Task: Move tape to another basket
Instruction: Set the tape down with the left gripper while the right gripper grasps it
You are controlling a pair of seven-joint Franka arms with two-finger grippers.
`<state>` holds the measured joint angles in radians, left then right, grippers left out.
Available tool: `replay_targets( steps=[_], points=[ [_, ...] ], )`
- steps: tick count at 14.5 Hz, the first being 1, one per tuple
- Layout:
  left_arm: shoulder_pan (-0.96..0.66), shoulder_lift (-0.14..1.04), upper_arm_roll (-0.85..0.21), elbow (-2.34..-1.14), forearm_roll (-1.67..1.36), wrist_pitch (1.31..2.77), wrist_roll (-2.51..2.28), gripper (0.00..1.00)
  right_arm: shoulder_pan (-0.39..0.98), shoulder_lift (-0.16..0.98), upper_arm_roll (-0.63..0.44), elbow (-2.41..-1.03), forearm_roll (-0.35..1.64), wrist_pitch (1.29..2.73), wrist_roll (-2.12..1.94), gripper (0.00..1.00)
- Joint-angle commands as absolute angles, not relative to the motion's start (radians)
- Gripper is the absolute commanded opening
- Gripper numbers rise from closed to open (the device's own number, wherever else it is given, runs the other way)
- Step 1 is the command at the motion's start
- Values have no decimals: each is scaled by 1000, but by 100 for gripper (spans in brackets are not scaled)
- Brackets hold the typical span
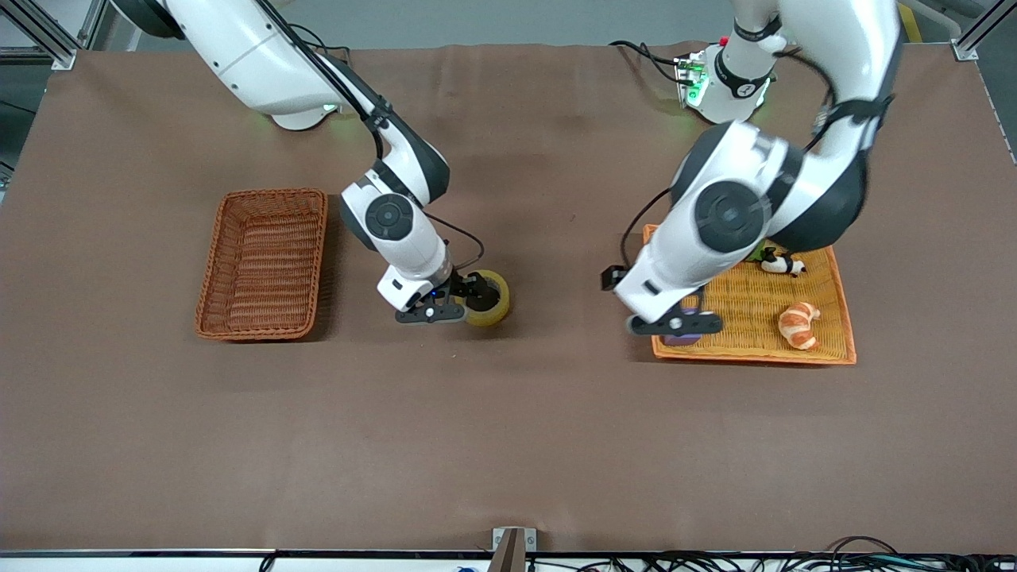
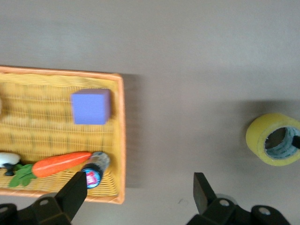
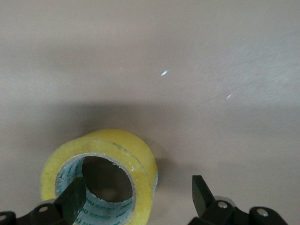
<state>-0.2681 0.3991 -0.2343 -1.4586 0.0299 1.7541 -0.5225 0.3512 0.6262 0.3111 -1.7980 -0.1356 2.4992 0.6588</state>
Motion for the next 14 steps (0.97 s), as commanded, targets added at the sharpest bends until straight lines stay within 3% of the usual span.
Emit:
replay_targets(
  steps=[1,3,5,6,7,11,14],
  points=[
    [-210,243,-242,-1597,31,1763,-511,100,380,653,316,-1779,-161,2488,690,99],
    [-172,161,-244,-1653,31,1763,-509,100,387,667,316,-1782,-179,2485,689,89],
    [-144,105,-244,-1693,31,1770,-508,100,399,675,316,-1782,-216,2479,689,36],
    [-120,92,-245,-1700,29,1770,-497,100,400,675,316,-1781,-221,2474,686,18],
    [-114,87,-245,-1700,26,1770,-474,100,400,675,316,-1782,-219,2470,687,6],
    [-98,58,-242,-1707,26,1763,-442,100,382,654,318,-1767,-215,2344,722,2],
    [-45,35,-239,-1715,18,1755,-344,100,371,568,310,-1740,-210,2225,797,2]
  ],
)
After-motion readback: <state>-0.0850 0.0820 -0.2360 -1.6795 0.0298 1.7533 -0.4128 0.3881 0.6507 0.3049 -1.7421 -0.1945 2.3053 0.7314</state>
